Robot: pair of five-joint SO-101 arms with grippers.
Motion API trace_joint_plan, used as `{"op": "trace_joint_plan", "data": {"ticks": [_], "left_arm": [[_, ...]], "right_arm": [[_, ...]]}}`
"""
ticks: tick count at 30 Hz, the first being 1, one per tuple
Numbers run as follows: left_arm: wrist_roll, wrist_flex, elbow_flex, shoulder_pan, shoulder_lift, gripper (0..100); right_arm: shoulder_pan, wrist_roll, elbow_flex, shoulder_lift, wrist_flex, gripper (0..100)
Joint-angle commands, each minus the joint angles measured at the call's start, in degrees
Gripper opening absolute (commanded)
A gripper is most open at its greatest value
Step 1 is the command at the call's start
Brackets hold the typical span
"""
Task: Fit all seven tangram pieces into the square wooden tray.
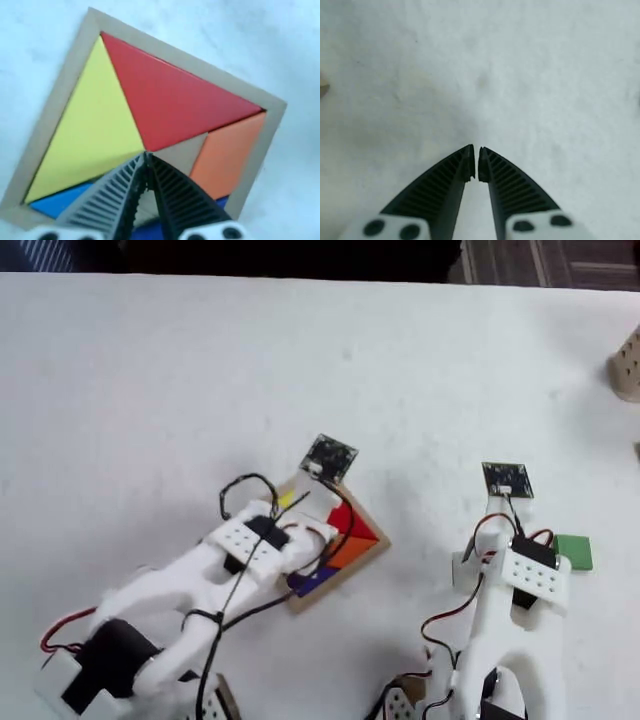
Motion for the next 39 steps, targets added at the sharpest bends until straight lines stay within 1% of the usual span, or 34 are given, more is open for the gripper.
{"op": "trace_joint_plan", "data": {"ticks": [1, 5, 11, 13, 19, 27, 33, 37, 39], "left_arm": [[0.09, -1.67, -2.55, -1.80, -0.04, 2], [0.00, -1.14, -2.55, -1.80, -0.66, 2], [-0.44, 8.97, -3.52, -1.80, -2.24, 2], [-0.44, 10.55, -3.52, -3.12, -1.98, 2], [-0.44, 9.05, -6.33, -11.47, 3.47, 2], [-0.53, 9.67, -7.56, -12.18, 4.44, 2], [-0.53, 13.71, -7.12, -12.18, -4.18, 2], [-0.53, 17.93, -6.86, -12.44, -10.51, 2], [-0.62, 17.41, -4.66, -12.53, -13.23, 2]], "right_arm": [[-0.13, 0.70, -0.18, -1.89, -1.19, 2.5], [-0.13, 0.70, -0.18, -1.89, -1.19, 2.5], [-0.13, 0.70, -0.18, -1.80, -1.45, 2.5], [-0.13, 0.70, -0.18, -1.80, -1.45, 2.5], [-0.13, 0.70, -0.18, -1.80, -1.45, 2.5], [-0.13, 0.70, -0.18, -1.80, -1.45, 2.5], [-0.13, 0.53, -0.18, -1.80, -1.45, 2.5], [-0.13, 0.26, -0.18, -1.80, -1.45, 2.5], [-0.13, 0.26, -0.18, -1.80, -1.45, 2.5]]}}
